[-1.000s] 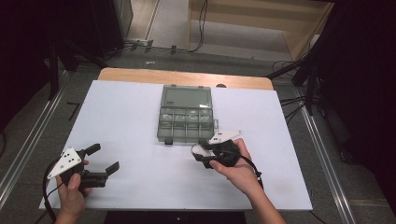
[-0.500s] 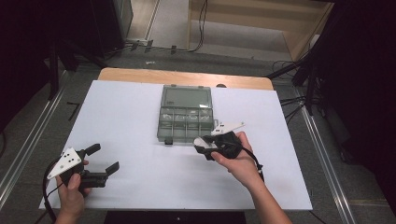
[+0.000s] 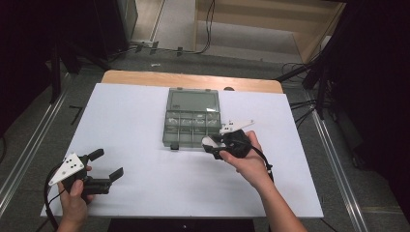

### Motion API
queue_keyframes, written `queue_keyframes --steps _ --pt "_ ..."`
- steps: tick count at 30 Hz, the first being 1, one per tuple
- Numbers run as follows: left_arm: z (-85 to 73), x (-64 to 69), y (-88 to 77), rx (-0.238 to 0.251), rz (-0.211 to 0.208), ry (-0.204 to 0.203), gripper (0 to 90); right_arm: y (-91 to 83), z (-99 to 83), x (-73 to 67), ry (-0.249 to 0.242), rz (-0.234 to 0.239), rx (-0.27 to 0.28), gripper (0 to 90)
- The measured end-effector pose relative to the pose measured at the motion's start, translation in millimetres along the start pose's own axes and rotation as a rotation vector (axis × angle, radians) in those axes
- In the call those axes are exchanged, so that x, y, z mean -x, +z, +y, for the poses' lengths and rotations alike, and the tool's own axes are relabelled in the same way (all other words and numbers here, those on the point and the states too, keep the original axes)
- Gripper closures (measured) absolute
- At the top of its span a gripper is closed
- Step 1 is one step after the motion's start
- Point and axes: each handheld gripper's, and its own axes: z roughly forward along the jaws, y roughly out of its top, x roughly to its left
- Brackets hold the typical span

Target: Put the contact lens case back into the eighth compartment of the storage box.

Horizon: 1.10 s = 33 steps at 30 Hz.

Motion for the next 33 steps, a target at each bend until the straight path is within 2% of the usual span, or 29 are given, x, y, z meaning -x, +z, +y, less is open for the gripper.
queue_keyframes --steps 18,33 --pt "0.1 -0.1 -0.3 0.001 -0.002 0.001 0.0 2.1 14.1 12.1 -0.006 -0.021 -0.007 47.1" --pt "0.1 -0.2 -0.4 0.002 -0.003 -0.001 0.0 3.6 22.4 27.0 0.022 -0.033 -0.012 47.2"
